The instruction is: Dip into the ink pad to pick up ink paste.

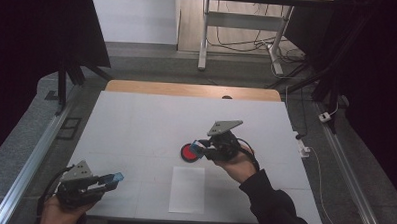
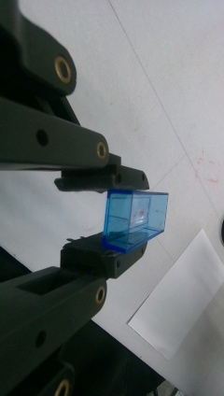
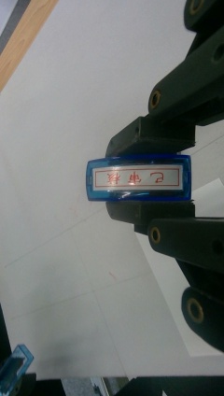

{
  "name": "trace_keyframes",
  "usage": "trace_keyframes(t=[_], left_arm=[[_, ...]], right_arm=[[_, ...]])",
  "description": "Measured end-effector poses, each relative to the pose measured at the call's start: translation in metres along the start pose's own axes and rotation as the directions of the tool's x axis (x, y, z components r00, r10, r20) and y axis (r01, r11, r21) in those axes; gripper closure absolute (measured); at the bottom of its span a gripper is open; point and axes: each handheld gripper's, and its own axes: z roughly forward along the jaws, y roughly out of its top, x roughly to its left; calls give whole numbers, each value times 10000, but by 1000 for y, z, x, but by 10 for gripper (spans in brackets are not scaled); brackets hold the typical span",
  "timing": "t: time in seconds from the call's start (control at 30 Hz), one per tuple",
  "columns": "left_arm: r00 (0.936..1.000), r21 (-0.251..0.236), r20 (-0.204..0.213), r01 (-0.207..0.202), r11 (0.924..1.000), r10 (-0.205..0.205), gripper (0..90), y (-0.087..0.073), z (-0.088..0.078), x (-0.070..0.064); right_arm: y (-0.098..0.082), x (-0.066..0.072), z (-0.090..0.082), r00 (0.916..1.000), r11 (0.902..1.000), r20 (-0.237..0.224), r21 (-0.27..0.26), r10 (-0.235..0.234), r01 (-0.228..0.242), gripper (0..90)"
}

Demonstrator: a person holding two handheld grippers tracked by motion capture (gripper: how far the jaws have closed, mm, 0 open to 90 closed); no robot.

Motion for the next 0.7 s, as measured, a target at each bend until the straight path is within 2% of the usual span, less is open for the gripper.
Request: trace_keyframes(t=[0.23, 0.57, 0.7], left_arm=[[10000, 183, -19, -92, 9998, 93, 686, 1, 2, -1], [10000, 132, 70, -43, 9999, 42, 686, 0, 1, 0], [9999, 100, 116, -30, 9999, 29, 686, 0, 1, 0]], right_arm=[[0, -9, 12, 9993, 9992, 179, 241, 317, -321, 706], [2, -15, 32, 9995, 9969, 250, 768, 180, -198, 706], [2, -19, 40, 9992, 9948, 296, 979, 254, -282, 706]])
